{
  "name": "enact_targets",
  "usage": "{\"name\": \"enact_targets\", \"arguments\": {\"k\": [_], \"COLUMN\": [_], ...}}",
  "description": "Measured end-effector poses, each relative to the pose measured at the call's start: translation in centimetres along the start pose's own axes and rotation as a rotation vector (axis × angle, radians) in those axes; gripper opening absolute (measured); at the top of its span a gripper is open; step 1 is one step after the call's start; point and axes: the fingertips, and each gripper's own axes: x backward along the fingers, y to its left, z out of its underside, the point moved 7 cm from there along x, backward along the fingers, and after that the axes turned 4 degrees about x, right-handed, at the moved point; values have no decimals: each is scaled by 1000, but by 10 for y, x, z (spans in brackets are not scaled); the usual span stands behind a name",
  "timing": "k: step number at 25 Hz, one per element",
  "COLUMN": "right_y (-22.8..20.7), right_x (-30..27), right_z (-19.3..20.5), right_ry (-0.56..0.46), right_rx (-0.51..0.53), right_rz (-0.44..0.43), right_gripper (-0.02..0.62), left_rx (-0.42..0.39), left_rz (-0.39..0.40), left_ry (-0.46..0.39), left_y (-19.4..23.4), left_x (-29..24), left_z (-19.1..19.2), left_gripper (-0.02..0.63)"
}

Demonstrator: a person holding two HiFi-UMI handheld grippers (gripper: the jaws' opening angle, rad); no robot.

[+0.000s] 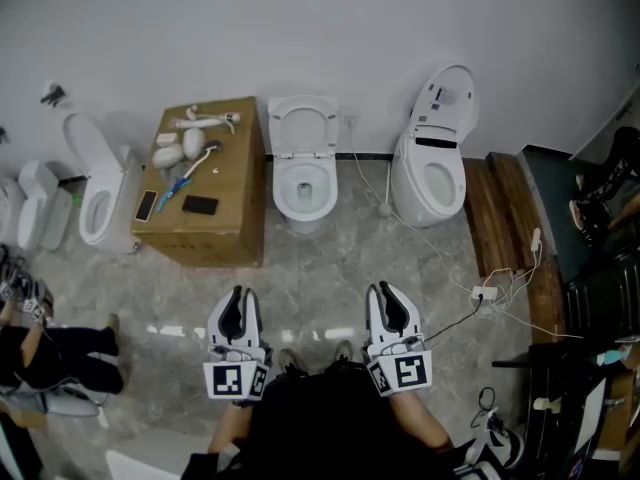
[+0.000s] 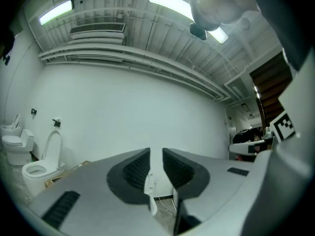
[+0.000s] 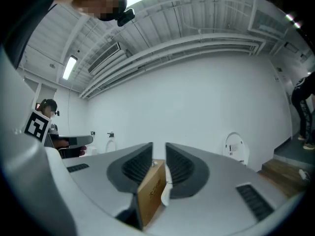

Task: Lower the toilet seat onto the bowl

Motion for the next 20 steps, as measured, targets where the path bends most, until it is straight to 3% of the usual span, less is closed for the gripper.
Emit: {"name": "enact_targets", "arguments": {"k": [1,2,20], "right_y": [2,5,67], "right_x": [-3,-5,-39], "right_z": [4,7,27], "right_ry": [23,45,123], "right_rx": [-4,-6,-12], "right_rz": [-4,-8,10], "right_gripper": [141,191,183], "left_rx": [3,0,-45], "left_rz": [-6,-13,48], "left_ry": [6,18,67], "left_y": [4,9,78], "left_x": [0,1,4], "left_z": [2,4,3], "left_gripper": [109,176,192]}}
